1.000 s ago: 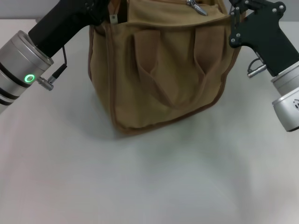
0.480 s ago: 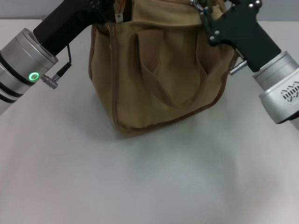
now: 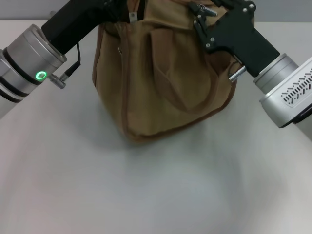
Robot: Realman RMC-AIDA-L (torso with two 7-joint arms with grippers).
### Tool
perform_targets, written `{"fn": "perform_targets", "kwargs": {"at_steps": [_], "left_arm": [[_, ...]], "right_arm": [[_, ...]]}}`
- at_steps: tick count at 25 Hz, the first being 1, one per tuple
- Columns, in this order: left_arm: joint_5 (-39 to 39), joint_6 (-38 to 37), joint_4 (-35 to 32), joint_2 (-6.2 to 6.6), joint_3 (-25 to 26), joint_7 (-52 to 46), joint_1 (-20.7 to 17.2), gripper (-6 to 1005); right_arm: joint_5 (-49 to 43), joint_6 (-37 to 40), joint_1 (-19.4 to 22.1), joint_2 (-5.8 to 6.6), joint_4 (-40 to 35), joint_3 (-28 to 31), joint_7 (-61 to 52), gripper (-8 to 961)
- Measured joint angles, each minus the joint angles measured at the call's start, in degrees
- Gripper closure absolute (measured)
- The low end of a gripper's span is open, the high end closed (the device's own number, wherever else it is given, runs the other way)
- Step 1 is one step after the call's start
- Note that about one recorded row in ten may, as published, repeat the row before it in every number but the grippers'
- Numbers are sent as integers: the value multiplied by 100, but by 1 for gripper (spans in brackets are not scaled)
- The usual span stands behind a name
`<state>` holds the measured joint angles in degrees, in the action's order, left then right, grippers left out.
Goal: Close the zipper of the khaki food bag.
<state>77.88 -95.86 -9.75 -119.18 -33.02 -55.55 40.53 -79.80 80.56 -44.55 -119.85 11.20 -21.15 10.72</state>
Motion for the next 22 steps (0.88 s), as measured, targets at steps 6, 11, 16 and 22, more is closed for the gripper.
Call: {"fn": "perform_targets", "kwargs": {"at_steps": [6, 11, 16, 22], "left_arm": [[0, 38, -1, 0, -59, 0, 56, 910], [-4, 42, 0, 0, -65, 0, 61, 909], [-18, 42, -1, 0, -65, 16, 68, 908], [-28, 42, -1, 0, -64, 20, 71, 907]], "right_arm": [[9, -275, -124, 3, -36, 22, -156, 612], [42, -454, -122, -1, -138, 41, -164, 608], [47, -500, -89, -3, -177, 181, -176, 603], [53, -745, -113, -3, -246, 197, -177, 597]]}}
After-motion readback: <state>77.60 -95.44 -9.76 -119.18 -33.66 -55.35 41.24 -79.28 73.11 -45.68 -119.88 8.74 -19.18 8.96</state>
